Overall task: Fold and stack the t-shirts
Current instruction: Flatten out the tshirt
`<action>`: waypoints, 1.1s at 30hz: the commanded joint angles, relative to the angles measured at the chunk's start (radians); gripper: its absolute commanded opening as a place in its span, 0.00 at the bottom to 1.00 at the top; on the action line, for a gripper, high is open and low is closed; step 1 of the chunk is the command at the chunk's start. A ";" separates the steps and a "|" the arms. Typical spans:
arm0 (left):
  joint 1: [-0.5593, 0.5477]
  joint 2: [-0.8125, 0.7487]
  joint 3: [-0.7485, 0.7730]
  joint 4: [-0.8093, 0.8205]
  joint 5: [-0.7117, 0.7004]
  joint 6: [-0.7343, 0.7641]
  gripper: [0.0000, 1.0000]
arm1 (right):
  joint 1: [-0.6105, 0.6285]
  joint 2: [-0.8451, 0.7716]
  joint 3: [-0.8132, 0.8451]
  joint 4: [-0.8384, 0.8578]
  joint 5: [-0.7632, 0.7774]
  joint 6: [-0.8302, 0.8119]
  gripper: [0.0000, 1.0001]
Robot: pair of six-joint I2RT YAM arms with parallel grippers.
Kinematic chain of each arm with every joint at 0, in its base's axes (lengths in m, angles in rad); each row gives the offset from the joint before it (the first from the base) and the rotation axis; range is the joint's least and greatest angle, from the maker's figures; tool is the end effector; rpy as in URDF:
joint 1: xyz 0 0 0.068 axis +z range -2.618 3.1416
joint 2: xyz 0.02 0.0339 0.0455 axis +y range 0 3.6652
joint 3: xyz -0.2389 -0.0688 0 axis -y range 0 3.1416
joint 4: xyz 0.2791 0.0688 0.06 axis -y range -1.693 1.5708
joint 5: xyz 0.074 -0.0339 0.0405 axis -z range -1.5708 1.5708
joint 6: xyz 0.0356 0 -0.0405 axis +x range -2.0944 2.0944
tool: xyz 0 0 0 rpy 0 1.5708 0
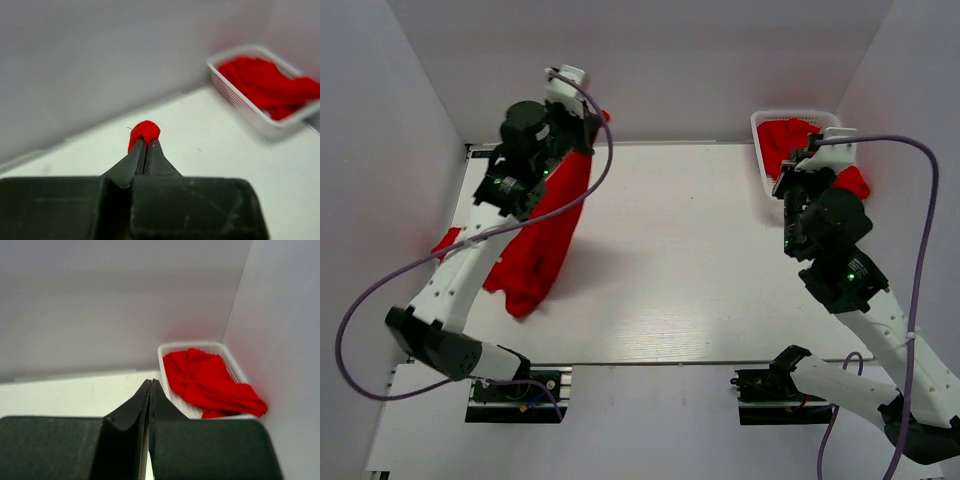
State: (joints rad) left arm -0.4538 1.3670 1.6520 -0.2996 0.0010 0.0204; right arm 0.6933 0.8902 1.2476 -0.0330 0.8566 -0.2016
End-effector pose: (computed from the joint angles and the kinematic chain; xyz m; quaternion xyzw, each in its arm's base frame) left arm 0.2986 -0.1457 0.4819 0.1676 0.6922 -0.1513 0.6854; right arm 0.1729 0.1087 0.4840 0.0743 0.6246 -0.0553 0.7755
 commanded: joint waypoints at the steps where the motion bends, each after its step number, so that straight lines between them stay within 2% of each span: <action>1: -0.014 0.073 -0.055 0.077 0.298 -0.111 0.00 | -0.005 -0.020 -0.042 -0.021 -0.005 0.085 0.00; 4: -0.035 0.197 -0.118 0.169 0.520 -0.152 0.00 | -0.003 -0.008 -0.094 -0.045 -0.008 0.140 0.00; 7: -0.080 0.335 -0.139 0.221 0.606 -0.194 0.00 | -0.006 0.004 -0.141 -0.062 -0.005 0.183 0.00; 8: -0.101 0.369 -0.124 0.203 0.606 -0.194 0.23 | -0.006 0.015 -0.152 -0.067 -0.007 0.194 0.00; 10: -0.120 0.441 -0.097 0.148 0.607 -0.180 0.84 | -0.008 0.024 -0.172 -0.084 -0.008 0.230 0.00; 11: -0.134 0.454 -0.086 0.133 0.607 -0.156 1.00 | -0.008 0.032 -0.178 -0.087 -0.010 0.244 0.00; 14: -0.134 0.454 -0.072 0.093 0.573 -0.132 1.00 | -0.011 0.044 -0.208 -0.088 -0.018 0.268 0.00; 17: -0.134 0.368 -0.102 0.045 0.429 -0.102 1.00 | -0.012 0.070 -0.205 -0.100 -0.044 0.277 0.00; 18: -0.134 0.307 -0.116 0.034 0.328 -0.102 1.00 | -0.014 0.075 -0.200 -0.113 -0.072 0.280 0.00; 19: -0.117 0.272 -0.157 0.025 0.279 -0.102 1.00 | -0.014 0.088 -0.198 -0.120 -0.082 0.287 0.07; 20: -0.117 0.235 -0.184 0.002 0.154 -0.102 1.00 | -0.015 0.105 -0.197 -0.134 -0.093 0.292 0.10; 21: -0.108 0.196 -0.242 -0.012 0.061 -0.111 1.00 | -0.014 0.119 -0.197 -0.137 -0.122 0.297 0.17; 22: -0.108 0.120 -0.276 -0.027 -0.034 -0.120 1.00 | -0.015 0.128 -0.203 -0.143 -0.137 0.310 0.36; 24: -0.097 0.052 -0.374 -0.084 -0.222 -0.184 1.00 | -0.017 0.167 -0.212 -0.145 -0.189 0.326 0.57; 25: -0.097 0.025 -0.405 -0.108 -0.278 -0.215 1.00 | -0.017 0.176 -0.223 -0.148 -0.217 0.350 0.86; 26: -0.085 -0.017 -0.432 -0.152 -0.338 -0.249 1.00 | -0.020 0.217 -0.227 -0.150 -0.226 0.360 0.90; 27: -0.068 -0.029 -0.489 -0.167 -0.338 -0.307 1.00 | -0.021 0.237 -0.229 -0.151 -0.244 0.367 0.90; 30: -0.036 -0.026 -0.595 -0.153 -0.288 -0.361 1.00 | -0.032 0.356 -0.209 -0.148 -0.284 0.419 0.90; 33: 0.015 0.082 -0.580 -0.180 -0.202 -0.382 1.00 | -0.060 0.508 -0.159 -0.150 -0.368 0.468 0.90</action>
State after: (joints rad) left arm -0.4690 1.3403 1.0866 -0.4019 -0.2138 -0.2901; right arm 0.6552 1.2907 1.0370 -0.1822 0.5838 0.1936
